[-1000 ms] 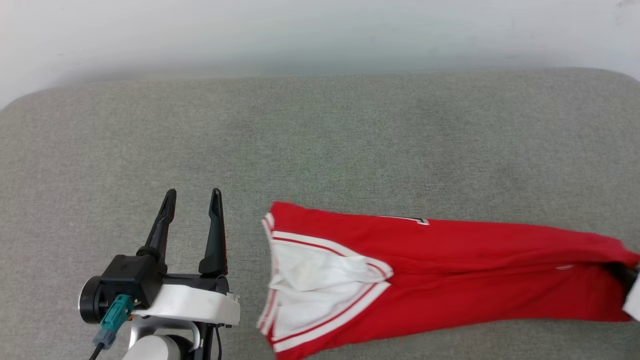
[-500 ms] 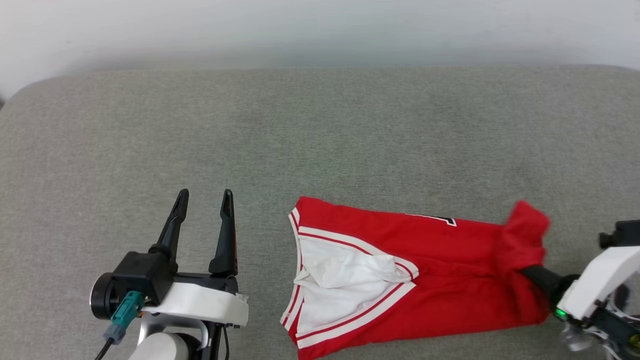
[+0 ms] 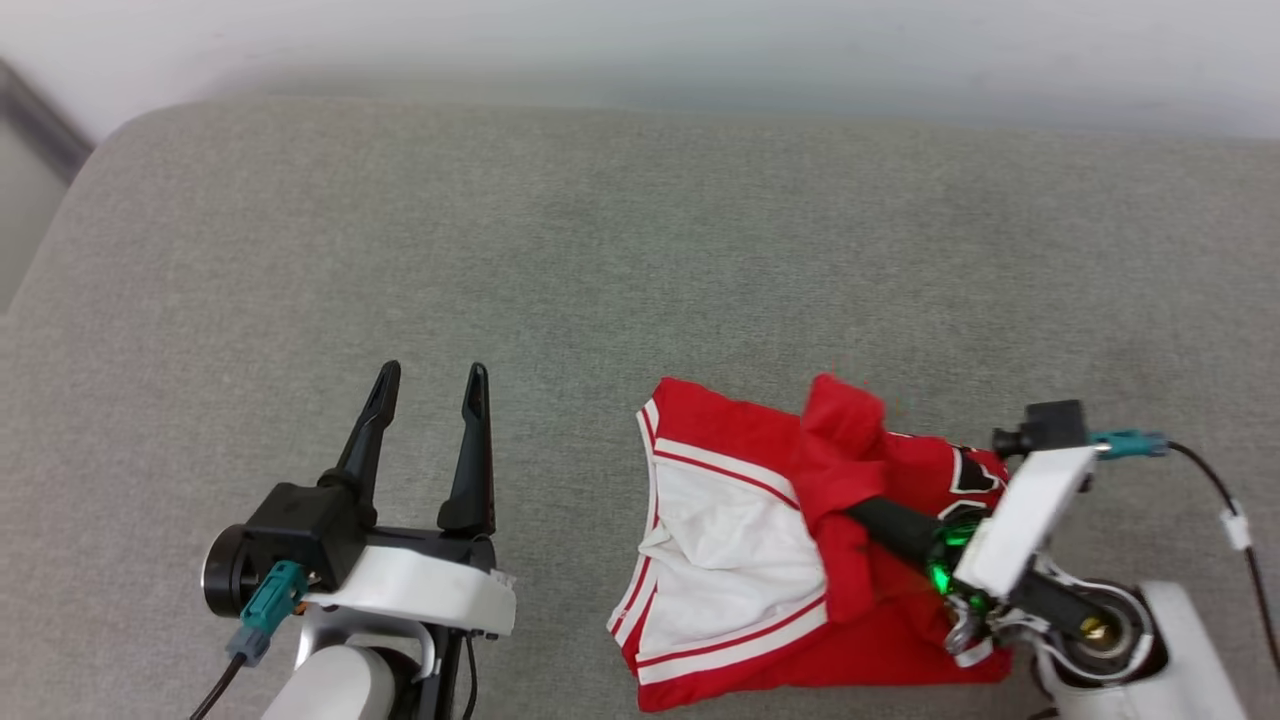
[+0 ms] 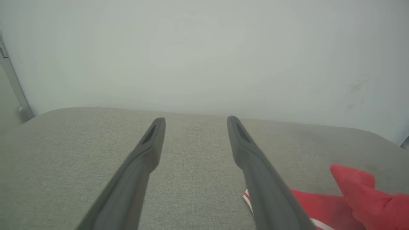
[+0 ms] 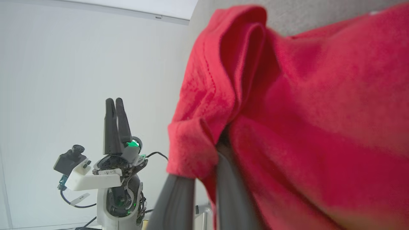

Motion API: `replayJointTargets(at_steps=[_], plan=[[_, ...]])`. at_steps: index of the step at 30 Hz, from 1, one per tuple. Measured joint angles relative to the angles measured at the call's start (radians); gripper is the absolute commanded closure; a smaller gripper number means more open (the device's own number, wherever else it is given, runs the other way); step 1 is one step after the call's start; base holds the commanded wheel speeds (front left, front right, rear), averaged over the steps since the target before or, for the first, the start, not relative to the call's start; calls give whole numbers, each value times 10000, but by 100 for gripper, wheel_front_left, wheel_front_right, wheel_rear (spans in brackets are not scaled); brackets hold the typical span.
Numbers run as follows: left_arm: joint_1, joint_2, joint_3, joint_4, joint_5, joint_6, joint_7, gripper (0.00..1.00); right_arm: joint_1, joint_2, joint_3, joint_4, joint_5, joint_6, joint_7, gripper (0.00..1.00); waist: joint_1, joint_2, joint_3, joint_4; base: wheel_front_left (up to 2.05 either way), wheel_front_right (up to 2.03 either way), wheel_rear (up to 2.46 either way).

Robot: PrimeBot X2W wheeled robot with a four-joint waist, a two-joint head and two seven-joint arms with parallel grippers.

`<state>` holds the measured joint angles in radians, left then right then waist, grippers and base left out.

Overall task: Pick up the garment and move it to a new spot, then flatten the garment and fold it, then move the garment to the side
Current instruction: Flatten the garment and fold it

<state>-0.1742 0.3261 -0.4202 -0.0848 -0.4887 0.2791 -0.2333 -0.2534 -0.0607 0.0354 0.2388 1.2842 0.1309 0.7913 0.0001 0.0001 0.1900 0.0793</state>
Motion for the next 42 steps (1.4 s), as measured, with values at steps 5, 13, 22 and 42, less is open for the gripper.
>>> replayJointTargets(at_steps=[5,13,22,42], plan=[[-174,-171,-52,184,-63,-75,-67,0,-341,50,1095,773,-261,0,-451,100,-1,0,120,293,0,0,0],[-174,-245,12,414,-82,-148,-165,0,-708,81,2489,1315,-182,-2,-1233,0,0,0,270,328,0,0,0],[-195,-242,146,535,-71,-163,-219,0,-971,-708,3524,-349,-1582,0,-2259,0,0,0,237,-100,0,0,0],[483,-71,788,606,21,-59,-268,0,539,-1954,-575,-2186,-8891,0,-7336,0,-1,0,-516,-1105,0,0,0]])
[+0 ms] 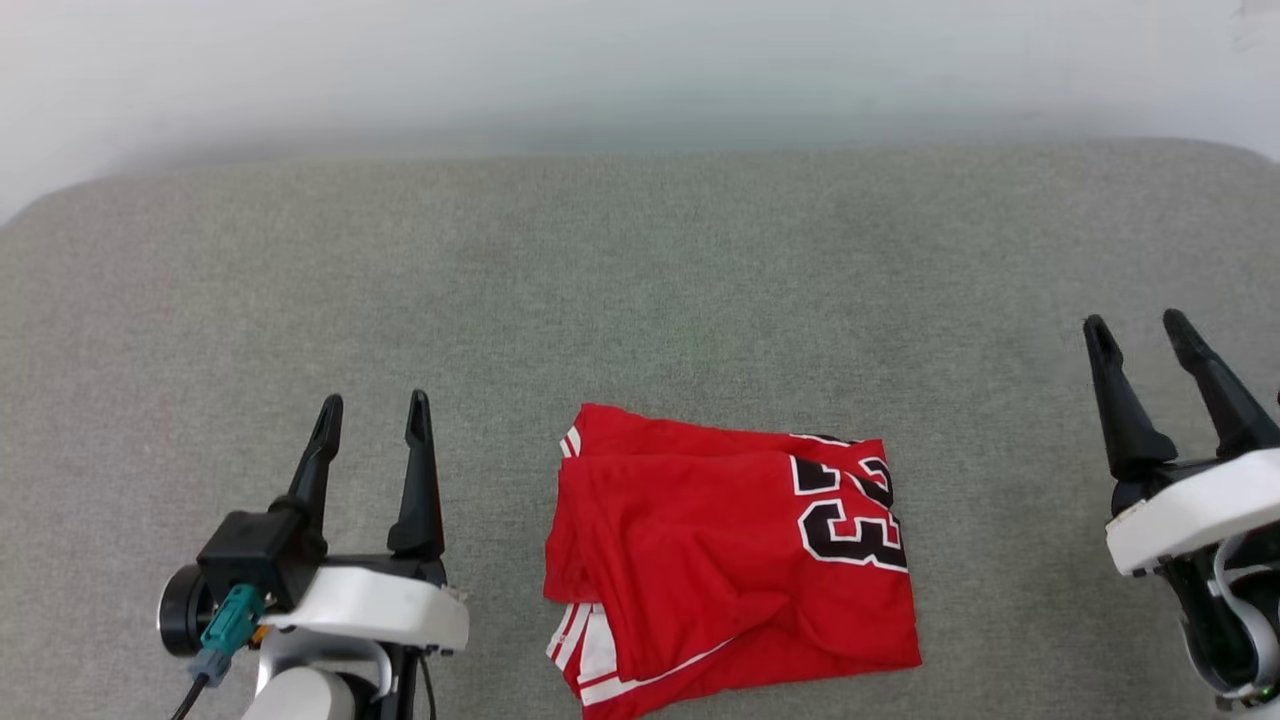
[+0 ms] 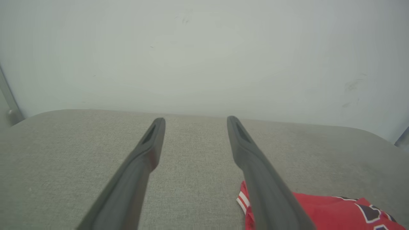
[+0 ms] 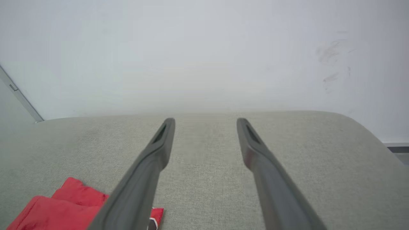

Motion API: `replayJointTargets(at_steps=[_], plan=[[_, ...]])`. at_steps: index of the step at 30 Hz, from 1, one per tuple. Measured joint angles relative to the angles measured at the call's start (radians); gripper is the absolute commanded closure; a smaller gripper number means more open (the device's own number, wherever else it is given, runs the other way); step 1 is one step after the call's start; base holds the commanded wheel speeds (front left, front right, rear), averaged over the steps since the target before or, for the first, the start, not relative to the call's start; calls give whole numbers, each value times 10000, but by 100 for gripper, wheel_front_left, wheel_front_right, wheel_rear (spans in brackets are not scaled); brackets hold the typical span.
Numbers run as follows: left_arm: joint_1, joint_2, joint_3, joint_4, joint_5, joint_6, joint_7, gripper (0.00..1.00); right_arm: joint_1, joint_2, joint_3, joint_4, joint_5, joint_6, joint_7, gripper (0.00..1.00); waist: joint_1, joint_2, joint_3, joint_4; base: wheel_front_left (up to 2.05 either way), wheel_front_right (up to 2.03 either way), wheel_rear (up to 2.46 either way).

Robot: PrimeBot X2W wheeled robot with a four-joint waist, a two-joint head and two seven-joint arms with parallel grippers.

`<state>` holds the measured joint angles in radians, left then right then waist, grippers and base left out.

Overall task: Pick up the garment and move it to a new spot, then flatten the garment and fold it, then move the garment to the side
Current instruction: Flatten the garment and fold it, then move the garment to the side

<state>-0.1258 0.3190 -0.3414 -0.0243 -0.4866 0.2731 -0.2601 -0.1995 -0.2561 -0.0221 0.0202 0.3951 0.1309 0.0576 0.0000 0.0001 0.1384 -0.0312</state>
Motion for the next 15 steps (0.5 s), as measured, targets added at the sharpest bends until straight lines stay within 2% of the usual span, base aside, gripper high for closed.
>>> replayJointTargets(at_steps=[6,15], plan=[[453,54,199,42,13,12,0,0,594,357,-128,-700,-297,0,-217,0,0,0,-427,-52,0,0,0],[1292,184,591,263,107,-58,-4,0,1908,853,-173,-1561,-880,0,144,0,-1,0,-1063,-27,0,0,0]])
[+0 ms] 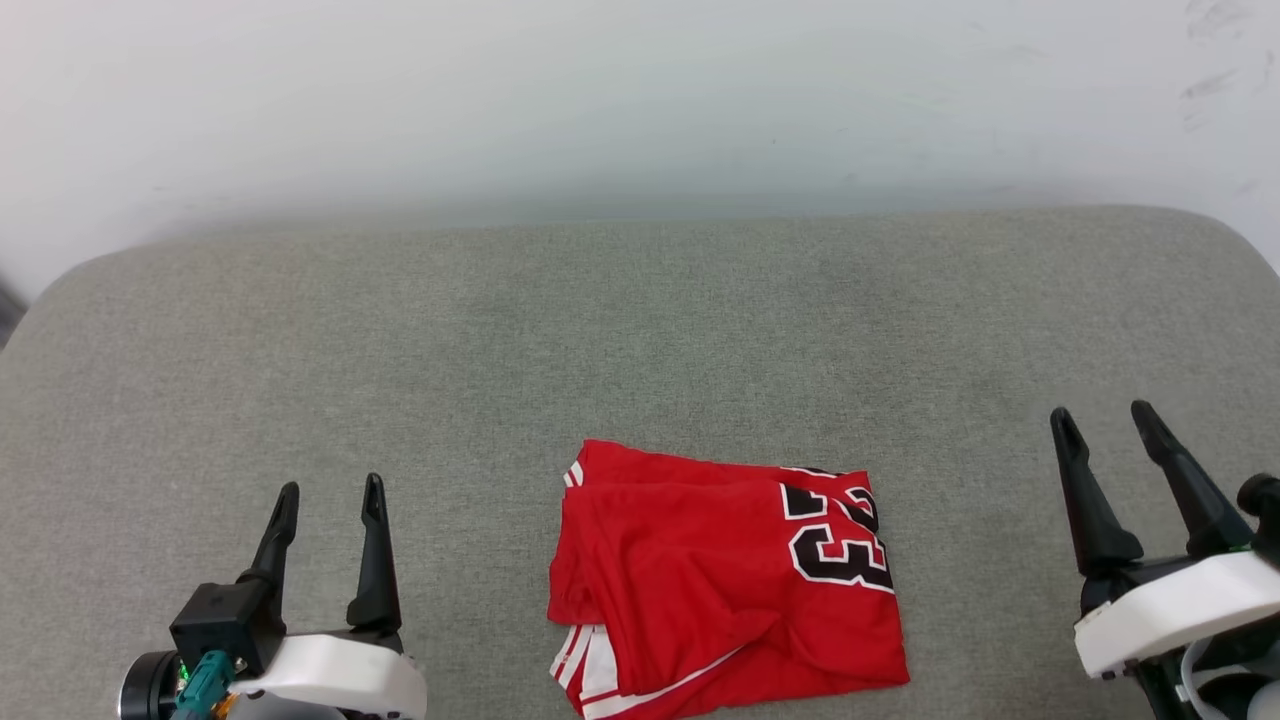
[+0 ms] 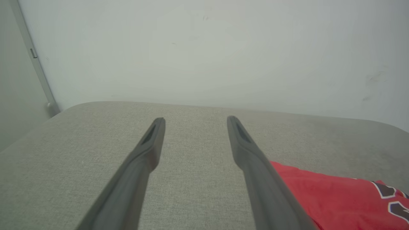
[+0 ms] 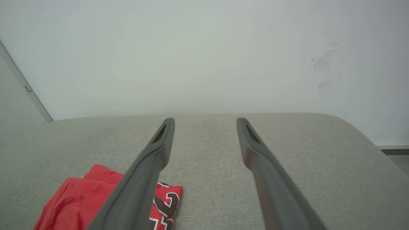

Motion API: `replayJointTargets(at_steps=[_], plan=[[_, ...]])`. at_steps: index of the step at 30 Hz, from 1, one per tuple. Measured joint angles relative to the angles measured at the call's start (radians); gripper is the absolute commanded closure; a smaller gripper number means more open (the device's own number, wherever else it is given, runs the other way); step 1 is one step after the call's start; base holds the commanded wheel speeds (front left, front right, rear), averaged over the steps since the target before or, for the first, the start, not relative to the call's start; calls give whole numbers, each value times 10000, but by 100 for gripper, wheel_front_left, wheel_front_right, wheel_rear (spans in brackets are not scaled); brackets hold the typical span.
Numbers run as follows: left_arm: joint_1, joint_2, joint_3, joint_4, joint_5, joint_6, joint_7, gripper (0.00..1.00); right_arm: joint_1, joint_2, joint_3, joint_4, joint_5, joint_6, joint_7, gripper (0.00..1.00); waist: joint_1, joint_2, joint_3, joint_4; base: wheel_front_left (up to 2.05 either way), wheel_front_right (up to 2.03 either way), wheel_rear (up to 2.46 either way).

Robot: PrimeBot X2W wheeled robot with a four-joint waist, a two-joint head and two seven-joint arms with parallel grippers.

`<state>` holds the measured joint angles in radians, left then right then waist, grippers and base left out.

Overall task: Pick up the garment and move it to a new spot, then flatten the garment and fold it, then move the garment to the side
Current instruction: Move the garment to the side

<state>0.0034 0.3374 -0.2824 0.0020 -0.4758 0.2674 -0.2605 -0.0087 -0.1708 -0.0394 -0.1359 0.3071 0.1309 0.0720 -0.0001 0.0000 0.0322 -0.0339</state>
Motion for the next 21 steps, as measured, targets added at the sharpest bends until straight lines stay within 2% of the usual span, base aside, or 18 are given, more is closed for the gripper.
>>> replayJointTargets(at_steps=[13,17,21], plan=[[15,-188,276,159,144,-259,-10,0,290,182,-142,-326,-372,0,307,0,1,0,172,31,0,0,0],[-105,-293,385,138,182,-336,-10,0,289,199,-184,-322,-82,0,602,0,0,0,258,48,0,0,0],[-272,-430,587,82,268,-366,-10,0,194,-113,-800,125,1160,2,1248,0,0,0,425,135,0,0,0]])
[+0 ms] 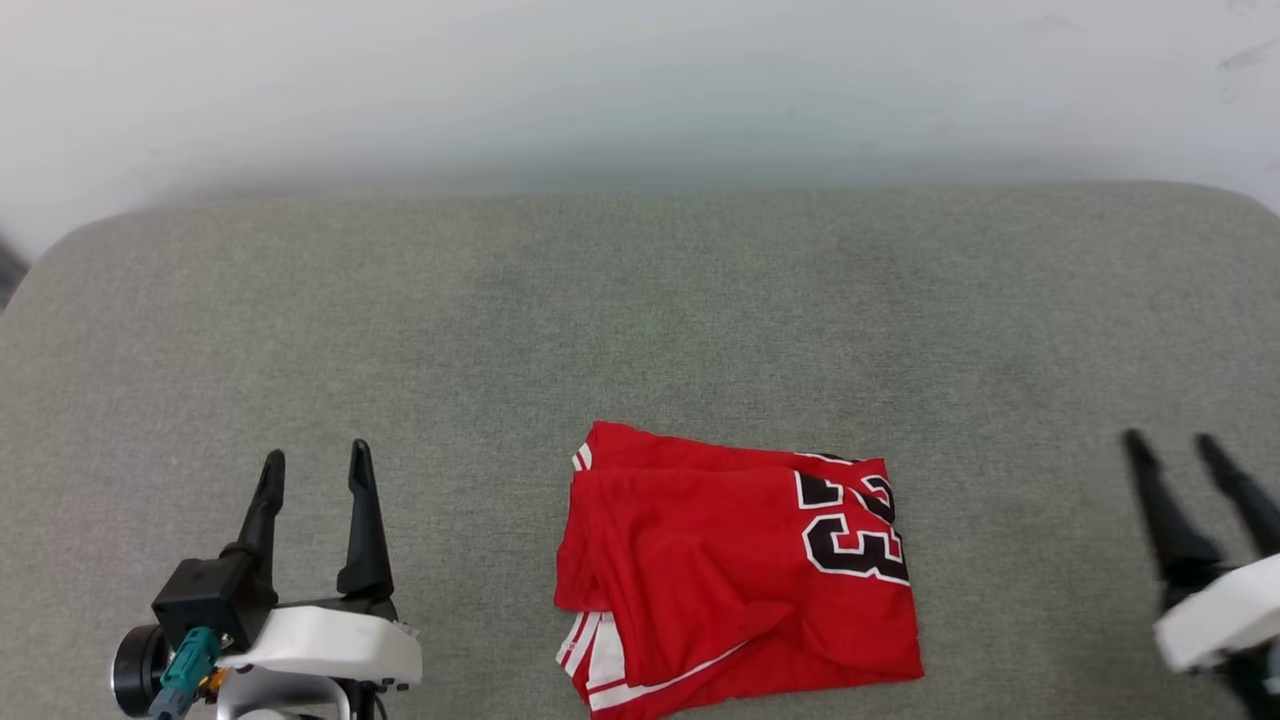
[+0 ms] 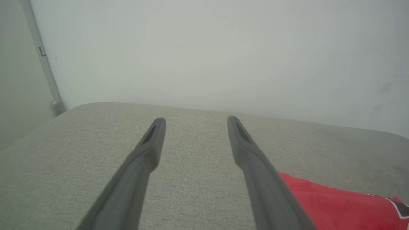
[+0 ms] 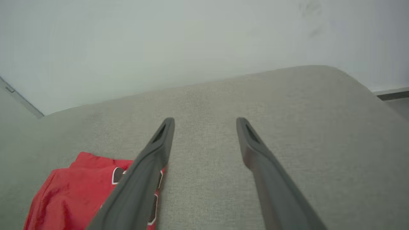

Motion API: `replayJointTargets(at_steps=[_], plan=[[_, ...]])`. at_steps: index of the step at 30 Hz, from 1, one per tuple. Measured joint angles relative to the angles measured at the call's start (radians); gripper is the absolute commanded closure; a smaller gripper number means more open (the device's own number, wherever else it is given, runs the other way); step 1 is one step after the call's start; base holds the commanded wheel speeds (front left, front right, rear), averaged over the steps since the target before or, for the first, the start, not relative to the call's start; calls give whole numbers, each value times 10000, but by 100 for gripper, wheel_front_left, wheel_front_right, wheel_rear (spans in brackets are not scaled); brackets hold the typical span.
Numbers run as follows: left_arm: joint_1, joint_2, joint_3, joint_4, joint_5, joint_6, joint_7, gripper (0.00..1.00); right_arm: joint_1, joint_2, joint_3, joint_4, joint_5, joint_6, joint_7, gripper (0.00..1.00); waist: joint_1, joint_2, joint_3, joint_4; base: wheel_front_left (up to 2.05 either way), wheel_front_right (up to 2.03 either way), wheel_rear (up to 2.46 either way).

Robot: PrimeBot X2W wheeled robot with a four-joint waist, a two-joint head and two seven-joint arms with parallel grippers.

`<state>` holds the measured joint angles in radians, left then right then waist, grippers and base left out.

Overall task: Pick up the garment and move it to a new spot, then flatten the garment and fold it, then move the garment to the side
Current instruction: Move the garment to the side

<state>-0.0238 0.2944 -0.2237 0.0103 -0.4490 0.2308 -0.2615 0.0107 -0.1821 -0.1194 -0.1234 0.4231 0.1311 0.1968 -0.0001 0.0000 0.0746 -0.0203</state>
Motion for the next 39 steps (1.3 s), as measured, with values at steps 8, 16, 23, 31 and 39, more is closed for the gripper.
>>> replayJointTargets(at_steps=[8,16,23,31,39], plan=[[-280,-543,326,-111,328,-211,-2,0,-643,-1198,-1446,1799,2418,-2,2148,0,1,0,395,384,0,0,0],[-662,-1041,639,-201,731,-566,-2,0,-1125,-639,-1312,3496,4493,-2,5359,0,1,0,954,901,0,0,0],[-985,-1442,780,-157,1058,-920,-2,0,-1978,255,-897,4366,6485,6,6606,0,1,0,1545,1282,0,0,0],[-1151,-1653,1014,-6,1371,-1227,-2,0,-2370,337,-303,4748,7461,10,6916,100,1,0,1833,1511,0,0,0],[-1112,-1714,1227,205,1563,-1452,-2,0,-2332,-190,830,4291,6381,0,6113,100,1,0,1391,1278,0,0,0]])
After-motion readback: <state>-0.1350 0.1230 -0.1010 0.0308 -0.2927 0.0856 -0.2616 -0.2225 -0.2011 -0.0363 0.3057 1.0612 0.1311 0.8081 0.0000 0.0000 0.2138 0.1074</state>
